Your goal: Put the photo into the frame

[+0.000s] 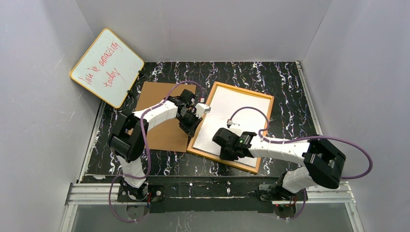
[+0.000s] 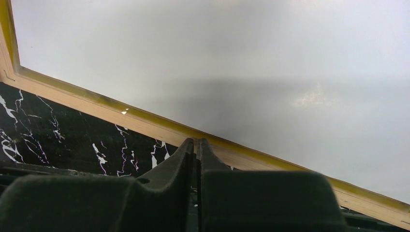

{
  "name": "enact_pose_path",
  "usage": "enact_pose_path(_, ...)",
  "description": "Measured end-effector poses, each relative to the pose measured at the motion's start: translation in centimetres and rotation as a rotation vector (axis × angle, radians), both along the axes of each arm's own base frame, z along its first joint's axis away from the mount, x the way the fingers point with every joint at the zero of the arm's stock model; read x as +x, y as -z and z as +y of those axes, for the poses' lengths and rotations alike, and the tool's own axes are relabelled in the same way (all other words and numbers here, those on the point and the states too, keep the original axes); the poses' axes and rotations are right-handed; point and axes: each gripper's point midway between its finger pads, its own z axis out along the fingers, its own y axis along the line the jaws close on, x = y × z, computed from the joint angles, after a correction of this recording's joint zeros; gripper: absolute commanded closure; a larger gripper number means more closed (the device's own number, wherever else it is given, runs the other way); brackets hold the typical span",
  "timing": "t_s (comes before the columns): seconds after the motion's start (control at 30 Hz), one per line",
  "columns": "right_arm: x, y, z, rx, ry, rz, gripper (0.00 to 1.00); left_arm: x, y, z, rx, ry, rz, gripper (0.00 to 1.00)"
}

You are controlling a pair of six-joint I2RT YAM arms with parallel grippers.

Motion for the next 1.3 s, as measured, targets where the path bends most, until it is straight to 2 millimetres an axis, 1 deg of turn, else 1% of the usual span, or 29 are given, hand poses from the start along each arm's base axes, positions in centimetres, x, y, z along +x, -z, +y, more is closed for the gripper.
enact_pose_path(0.67, 0.12, 0.18, -0.2, 0.008, 0.014, 0.003, 0.92, -0.05, -0.04, -0.03, 0.028, 0.031, -0.021, 0.92)
enact_pose_path(0.87, 0.12, 0.53, -0.32, -0.005, 0.016, 0.007, 0.96, -0.08, -0.03, -0.05, 0.031, 0.038, -0.024, 0.93)
enact_pose_path(1.3, 0.17, 0.56, -0.36, 0.006, 0.021, -0.001, 0.96, -0.13, -0.08, -0.06, 0.049, 0.058, -0.037, 0.95)
